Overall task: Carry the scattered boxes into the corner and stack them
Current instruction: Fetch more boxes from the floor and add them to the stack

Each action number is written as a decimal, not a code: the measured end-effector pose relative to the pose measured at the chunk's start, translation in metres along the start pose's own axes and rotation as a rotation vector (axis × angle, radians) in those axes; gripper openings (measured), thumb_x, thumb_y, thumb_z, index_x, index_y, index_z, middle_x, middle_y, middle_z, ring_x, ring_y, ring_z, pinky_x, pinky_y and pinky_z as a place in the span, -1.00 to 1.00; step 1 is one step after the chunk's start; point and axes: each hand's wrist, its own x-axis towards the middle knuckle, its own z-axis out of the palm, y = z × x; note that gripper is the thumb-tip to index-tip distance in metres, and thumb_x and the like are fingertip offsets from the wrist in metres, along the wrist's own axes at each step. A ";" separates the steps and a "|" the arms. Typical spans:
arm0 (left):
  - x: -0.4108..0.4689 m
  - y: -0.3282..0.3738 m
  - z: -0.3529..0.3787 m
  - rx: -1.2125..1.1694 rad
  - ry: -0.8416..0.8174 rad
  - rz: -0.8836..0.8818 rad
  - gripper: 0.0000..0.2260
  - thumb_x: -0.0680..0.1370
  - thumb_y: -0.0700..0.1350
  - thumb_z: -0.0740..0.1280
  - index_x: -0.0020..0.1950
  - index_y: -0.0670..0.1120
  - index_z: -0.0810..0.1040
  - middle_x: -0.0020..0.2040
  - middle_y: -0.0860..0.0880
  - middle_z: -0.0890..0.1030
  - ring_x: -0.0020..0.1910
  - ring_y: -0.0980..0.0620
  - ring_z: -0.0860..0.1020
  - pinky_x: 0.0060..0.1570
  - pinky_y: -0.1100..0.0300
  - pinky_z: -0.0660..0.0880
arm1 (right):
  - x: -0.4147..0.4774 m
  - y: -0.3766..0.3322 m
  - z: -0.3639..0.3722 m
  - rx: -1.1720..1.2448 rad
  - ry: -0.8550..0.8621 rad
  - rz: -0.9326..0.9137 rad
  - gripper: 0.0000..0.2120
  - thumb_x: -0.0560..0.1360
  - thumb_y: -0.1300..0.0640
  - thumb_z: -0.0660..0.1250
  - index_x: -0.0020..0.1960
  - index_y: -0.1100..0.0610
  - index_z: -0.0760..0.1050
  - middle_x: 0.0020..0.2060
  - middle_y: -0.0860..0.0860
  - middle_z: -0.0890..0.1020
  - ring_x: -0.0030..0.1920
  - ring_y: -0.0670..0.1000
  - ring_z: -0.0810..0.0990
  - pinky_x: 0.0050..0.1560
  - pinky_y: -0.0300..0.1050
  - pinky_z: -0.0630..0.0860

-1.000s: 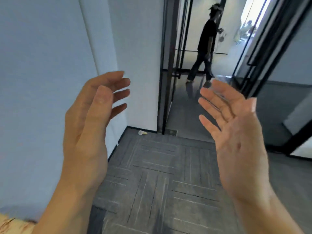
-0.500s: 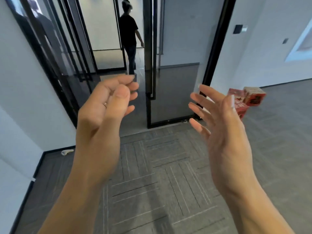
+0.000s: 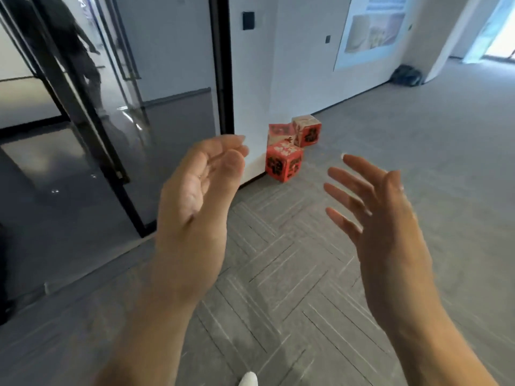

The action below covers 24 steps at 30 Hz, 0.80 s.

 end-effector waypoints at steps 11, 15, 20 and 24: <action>0.229 -0.117 0.140 -0.120 -0.128 -0.001 -0.67 0.68 0.15 0.20 0.27 0.00 0.60 0.22 0.12 0.70 0.31 0.09 0.62 0.33 0.09 0.55 | 0.236 0.055 -0.068 -0.116 0.126 0.006 -0.29 0.38 -0.62 0.17 0.35 -0.24 0.53 0.32 -0.19 0.64 0.36 -0.08 0.61 0.38 0.12 0.48; 0.305 -0.167 0.201 -0.094 -0.129 -0.002 -0.64 0.64 0.18 0.21 0.25 -0.02 0.61 0.18 0.10 0.70 0.28 0.08 0.63 0.30 0.13 0.55 | 0.331 0.093 -0.109 -0.103 0.137 0.007 -0.28 0.36 -0.63 0.16 0.35 -0.25 0.52 0.33 -0.20 0.64 0.36 -0.09 0.60 0.37 0.10 0.48; 0.401 -0.235 0.284 -0.045 -0.086 -0.009 -0.69 0.68 0.16 0.25 0.24 -0.02 0.60 0.17 0.07 0.70 0.24 0.08 0.64 0.28 0.12 0.57 | 0.464 0.145 -0.169 -0.081 0.103 0.027 -0.36 0.45 -0.52 0.11 0.36 -0.21 0.51 0.31 -0.20 0.64 0.34 -0.11 0.61 0.38 0.11 0.50; 0.482 -0.271 0.345 0.011 -0.036 -0.002 -0.63 0.64 0.22 0.20 0.26 0.04 0.60 0.22 0.08 0.69 0.31 0.04 0.62 0.33 -0.04 0.54 | 0.577 0.160 -0.216 -0.062 0.086 0.034 -0.45 0.51 -0.42 0.08 0.34 -0.19 0.52 0.29 -0.21 0.66 0.33 -0.11 0.62 0.38 0.12 0.50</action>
